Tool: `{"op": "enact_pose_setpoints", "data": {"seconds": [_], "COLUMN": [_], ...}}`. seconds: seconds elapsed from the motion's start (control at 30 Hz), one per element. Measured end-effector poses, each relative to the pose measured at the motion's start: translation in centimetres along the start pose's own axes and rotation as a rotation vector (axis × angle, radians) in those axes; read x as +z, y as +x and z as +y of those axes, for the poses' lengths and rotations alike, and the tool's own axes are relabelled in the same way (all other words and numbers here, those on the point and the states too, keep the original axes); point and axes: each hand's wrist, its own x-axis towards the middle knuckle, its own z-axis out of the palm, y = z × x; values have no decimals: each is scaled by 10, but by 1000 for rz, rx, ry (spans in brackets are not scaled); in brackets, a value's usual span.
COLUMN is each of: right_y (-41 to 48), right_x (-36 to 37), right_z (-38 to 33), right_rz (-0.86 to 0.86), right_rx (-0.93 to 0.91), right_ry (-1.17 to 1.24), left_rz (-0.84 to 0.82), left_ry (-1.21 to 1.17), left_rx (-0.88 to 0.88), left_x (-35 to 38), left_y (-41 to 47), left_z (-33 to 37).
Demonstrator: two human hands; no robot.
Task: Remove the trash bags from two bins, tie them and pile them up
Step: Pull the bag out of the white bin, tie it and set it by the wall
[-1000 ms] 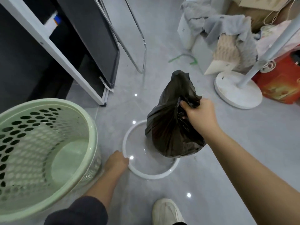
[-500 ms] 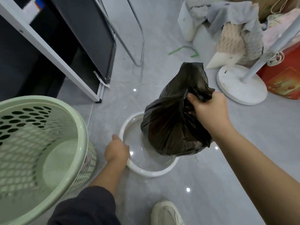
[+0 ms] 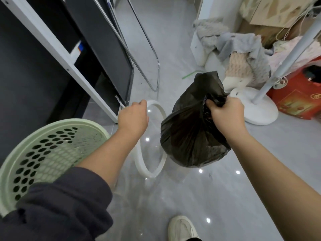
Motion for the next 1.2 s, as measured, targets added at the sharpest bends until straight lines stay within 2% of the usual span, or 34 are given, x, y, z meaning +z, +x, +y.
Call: {"op": "enact_pose_setpoints", "data": {"seconds": [0.2,0.43,0.73,0.97,1.2], "right_y": [-8,-23,-37,-49,-62], "right_x": [-11,4,62,93,110], "right_z": [-15,-29,-36,-39,-38], "right_rz": [31,-65,-232,-341,-405], "right_rx": [-14,-23,-24,2,13], "right_ry": [-10,-26,-84,-68,-73], "left_rz": [8,-11,-58,-8,-155], "left_ry": [11,-89,-175,-186,-208], "left_rx": [-153,-350,-499,-655,-763], "left_x": [-51,-84,-39,-4,11], "left_y": [10,-32,-146,-182,-196], "left_z": [-41,-118,-229,-259,-275]}}
